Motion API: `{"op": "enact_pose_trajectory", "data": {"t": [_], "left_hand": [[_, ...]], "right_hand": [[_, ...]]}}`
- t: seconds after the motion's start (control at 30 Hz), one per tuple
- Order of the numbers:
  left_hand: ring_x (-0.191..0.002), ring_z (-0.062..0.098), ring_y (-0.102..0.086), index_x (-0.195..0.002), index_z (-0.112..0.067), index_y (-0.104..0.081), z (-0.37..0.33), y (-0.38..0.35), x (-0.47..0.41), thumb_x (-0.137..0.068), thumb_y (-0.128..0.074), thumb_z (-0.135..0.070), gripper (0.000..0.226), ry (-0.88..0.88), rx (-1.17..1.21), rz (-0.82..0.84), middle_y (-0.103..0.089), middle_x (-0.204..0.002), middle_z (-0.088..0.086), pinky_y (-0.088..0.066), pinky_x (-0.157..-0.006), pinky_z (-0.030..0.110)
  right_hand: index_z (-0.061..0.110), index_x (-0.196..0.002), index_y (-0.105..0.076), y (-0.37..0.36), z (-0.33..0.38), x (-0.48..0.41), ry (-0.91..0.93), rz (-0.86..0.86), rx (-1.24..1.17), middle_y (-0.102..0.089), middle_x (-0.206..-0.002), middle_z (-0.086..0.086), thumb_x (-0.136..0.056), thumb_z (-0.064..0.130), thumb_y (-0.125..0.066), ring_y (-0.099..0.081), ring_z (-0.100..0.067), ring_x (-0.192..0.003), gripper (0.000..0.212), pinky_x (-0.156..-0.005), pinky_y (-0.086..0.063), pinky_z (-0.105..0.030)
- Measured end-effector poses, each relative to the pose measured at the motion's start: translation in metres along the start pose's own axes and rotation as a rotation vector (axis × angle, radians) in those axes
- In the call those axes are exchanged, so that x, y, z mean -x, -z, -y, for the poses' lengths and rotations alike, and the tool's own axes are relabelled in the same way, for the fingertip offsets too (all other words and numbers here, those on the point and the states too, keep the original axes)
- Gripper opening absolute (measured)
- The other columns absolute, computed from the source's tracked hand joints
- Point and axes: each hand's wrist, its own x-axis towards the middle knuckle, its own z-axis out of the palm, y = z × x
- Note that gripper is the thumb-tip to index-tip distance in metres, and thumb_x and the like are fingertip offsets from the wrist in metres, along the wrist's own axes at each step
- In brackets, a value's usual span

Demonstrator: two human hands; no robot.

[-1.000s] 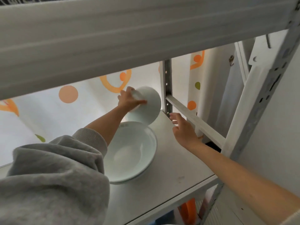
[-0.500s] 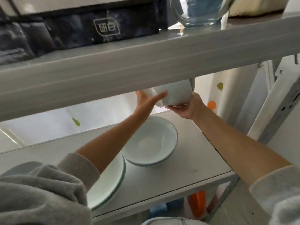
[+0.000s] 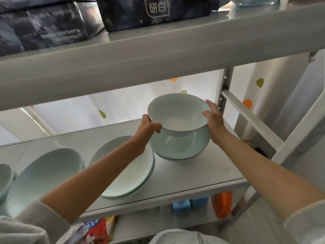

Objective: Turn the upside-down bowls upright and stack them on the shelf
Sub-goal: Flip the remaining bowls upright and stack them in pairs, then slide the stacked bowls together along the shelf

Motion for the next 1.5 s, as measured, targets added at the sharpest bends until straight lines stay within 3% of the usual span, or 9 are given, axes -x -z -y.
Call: {"op": "enact_pose_trajectory", "data": {"t": [0.13, 0.23, 0.3, 0.4, 0.57, 0.77, 1.03, 1.2, 1.5], "left_hand": [[-0.078, 0.02, -0.044, -0.075, -0.007, -0.049, 0.007, 0.003, 0.004, -0.039, -0.049, -0.012, 0.037, 0.058, -0.155, -0.079, -0.047, -0.08, 0.007, -0.037, -0.064, 0.027], [-0.094, 0.025, -0.043, -0.088, 0.0, -0.053, 0.007, -0.001, 0.009, -0.047, -0.052, -0.009, 0.043, 0.138, -0.278, -0.15, -0.05, -0.101, 0.015, -0.04, -0.066, 0.031], [-0.109, 0.03, -0.043, -0.103, 0.007, -0.055, 0.009, -0.005, 0.01, -0.062, -0.055, -0.002, 0.042, 0.185, -0.378, -0.204, -0.048, -0.123, 0.016, -0.047, -0.084, 0.038], [-0.123, 0.028, -0.029, -0.109, 0.006, -0.052, 0.014, -0.01, 0.011, -0.074, -0.051, 0.0, 0.035, 0.192, -0.489, -0.21, -0.031, -0.137, 0.008, -0.034, -0.106, 0.039], [-0.118, 0.025, -0.027, -0.103, 0.003, -0.055, 0.022, -0.015, 0.012, -0.076, -0.052, -0.003, 0.029, 0.203, -0.56, -0.18, -0.03, -0.125, 0.006, -0.032, -0.107, 0.034], [-0.118, 0.028, -0.026, -0.094, -0.006, -0.053, 0.026, -0.015, 0.012, -0.078, -0.046, -0.002, 0.017, 0.191, -0.585, -0.141, -0.03, -0.112, 0.005, -0.03, -0.105, 0.035], [-0.109, 0.034, -0.052, -0.103, -0.002, -0.06, 0.027, -0.005, 0.008, -0.083, -0.051, -0.014, 0.025, 0.216, -0.46, -0.213, -0.06, -0.107, 0.016, -0.05, -0.094, 0.046], [-0.118, 0.032, -0.046, -0.14, -0.014, -0.03, 0.017, -0.009, 0.013, -0.085, -0.052, -0.011, 0.059, 0.195, -0.332, -0.23, -0.051, -0.11, 0.009, -0.046, -0.097, 0.045], [-0.121, 0.035, -0.046, -0.145, -0.017, -0.026, 0.01, -0.012, 0.01, -0.08, -0.054, -0.013, 0.071, 0.176, -0.34, -0.213, -0.054, -0.114, 0.011, -0.042, -0.103, 0.051]], "right_hand": [[0.03, -0.141, -0.039, -0.003, -0.006, 0.003, 0.078, 0.063, 0.272, -0.043, -0.143, 0.003, -0.078, 0.018, -0.042, -0.042, -0.021, -0.129, 0.064, -0.112, -0.031, -0.042], [0.035, -0.141, -0.036, 0.002, -0.01, 0.004, 0.06, 0.1, 0.325, -0.043, -0.143, 0.004, -0.076, 0.025, -0.041, -0.041, -0.023, -0.13, 0.067, -0.112, -0.031, -0.045], [0.034, -0.142, -0.035, 0.005, -0.011, 0.006, 0.058, 0.125, 0.317, -0.042, -0.143, 0.003, -0.084, 0.018, -0.042, -0.041, -0.023, -0.129, 0.061, -0.112, -0.031, -0.045], [0.028, -0.144, -0.035, 0.008, -0.017, 0.006, 0.068, 0.134, 0.31, -0.042, -0.143, 0.001, -0.09, 0.008, -0.04, -0.041, -0.021, -0.127, 0.057, -0.111, -0.033, -0.041], [0.024, -0.139, -0.039, 0.015, -0.025, 0.009, 0.068, 0.14, 0.302, -0.047, -0.128, 0.002, -0.087, 0.009, -0.041, -0.045, -0.024, -0.123, 0.055, -0.107, -0.038, -0.041], [0.026, -0.142, -0.036, 0.015, -0.03, 0.011, 0.079, 0.146, 0.281, -0.045, -0.135, -0.001, -0.091, 0.005, -0.039, -0.045, -0.022, -0.122, 0.055, -0.106, -0.039, -0.04], [0.025, -0.143, -0.033, 0.009, -0.031, 0.015, 0.05, 0.144, 0.246, -0.043, -0.128, 0.002, -0.093, 0.005, -0.038, -0.043, -0.017, -0.114, 0.055, -0.102, -0.039, -0.033], [0.025, -0.145, -0.031, 0.009, -0.033, 0.017, 0.053, 0.157, 0.264, -0.043, -0.137, 0.001, -0.092, 0.005, -0.038, -0.043, -0.017, -0.119, 0.057, -0.108, -0.037, -0.039], [0.028, -0.145, -0.03, 0.015, -0.034, 0.016, 0.033, 0.147, 0.252, -0.04, -0.141, 0.001, -0.093, 0.007, -0.038, -0.042, -0.02, -0.126, 0.057, -0.11, -0.036, -0.042]]}}
